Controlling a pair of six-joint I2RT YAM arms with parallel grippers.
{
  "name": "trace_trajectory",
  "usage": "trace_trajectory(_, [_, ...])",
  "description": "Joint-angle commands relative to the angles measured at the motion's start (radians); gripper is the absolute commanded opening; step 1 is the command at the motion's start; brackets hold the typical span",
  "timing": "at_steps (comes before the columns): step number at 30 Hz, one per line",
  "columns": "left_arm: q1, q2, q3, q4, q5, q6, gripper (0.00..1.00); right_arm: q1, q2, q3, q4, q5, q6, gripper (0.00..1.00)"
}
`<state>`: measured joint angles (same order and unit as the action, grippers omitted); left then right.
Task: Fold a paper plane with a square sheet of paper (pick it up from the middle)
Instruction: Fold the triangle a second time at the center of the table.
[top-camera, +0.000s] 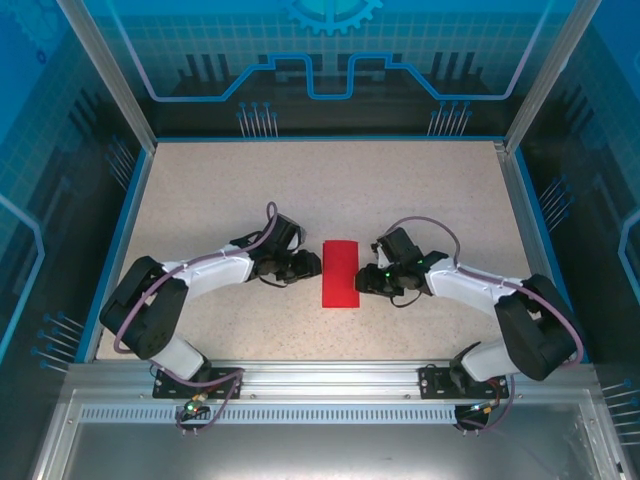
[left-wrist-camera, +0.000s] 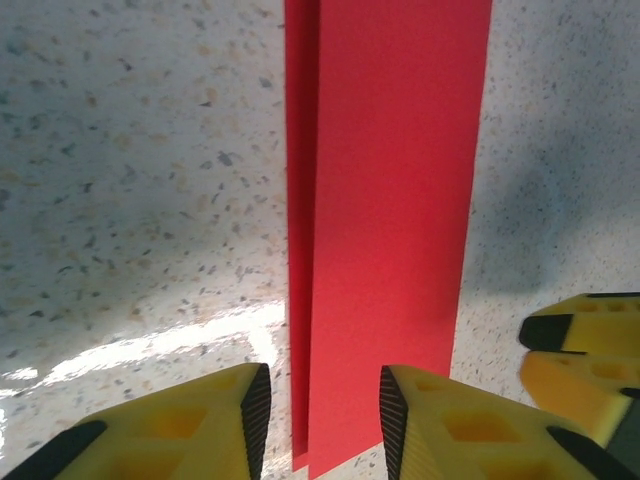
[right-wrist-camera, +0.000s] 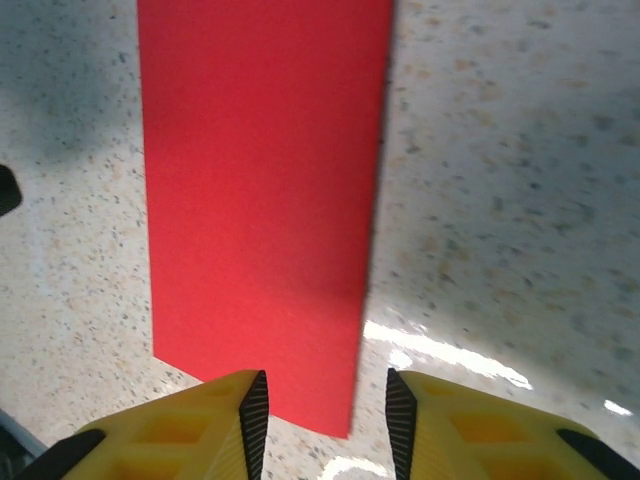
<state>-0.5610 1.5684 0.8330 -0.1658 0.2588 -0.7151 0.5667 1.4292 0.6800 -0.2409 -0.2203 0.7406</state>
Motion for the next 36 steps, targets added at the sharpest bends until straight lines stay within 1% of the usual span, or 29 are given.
trace_trajectory(1, [-0.005,-0.01,-0.023,0.062,-0.003,-0.036,0.41,-0.004,0.054,0.029,0.075,-0.069,-0.011,0.35])
trace_trajectory(4, [-0.005,-0.01,-0.046,0.096,0.016,-0.054,0.43,-0.003,0.103,0.023,0.142,-0.11,-0.003,0.32])
trace_trajectory(6, [-0.006,-0.014,-0.073,0.138,0.025,-0.078,0.44,0.001,0.12,0.021,0.151,-0.116,-0.001,0.31])
trace_trajectory(9, [-0.007,-0.003,-0.097,0.186,0.055,-0.102,0.46,-0.002,0.103,0.0,0.137,-0.078,0.0,0.31])
trace_trajectory(15, [-0.012,0.02,-0.111,0.221,0.08,-0.132,0.47,-0.011,0.063,-0.044,0.147,-0.077,0.0,0.32])
trace_trajectory(18, [-0.019,0.034,-0.111,0.24,0.111,-0.143,0.46,-0.016,0.071,-0.051,0.159,-0.094,0.003,0.3])
trace_trajectory(21, [-0.027,0.043,-0.12,0.24,0.097,-0.153,0.47,-0.018,0.071,-0.054,0.158,-0.09,0.0,0.3])
trace_trajectory(24, [-0.034,0.071,-0.118,0.247,0.106,-0.168,0.46,-0.024,0.07,-0.066,0.161,-0.085,0.0,0.3])
trace_trajectory(27, [-0.042,0.083,-0.121,0.233,0.081,-0.17,0.46,-0.037,0.073,-0.083,0.186,-0.101,0.0,0.3])
trace_trajectory(30, [-0.043,0.087,-0.143,0.274,0.094,-0.19,0.46,-0.048,0.09,-0.083,0.21,-0.136,-0.006,0.28])
trace_trajectory(33, [-0.048,0.088,-0.141,0.263,0.092,-0.186,0.46,-0.051,0.114,-0.072,0.214,-0.153,-0.014,0.27])
trace_trajectory(36, [-0.059,0.1,-0.14,0.279,0.115,-0.193,0.46,-0.053,0.128,-0.068,0.215,-0.16,-0.018,0.27])
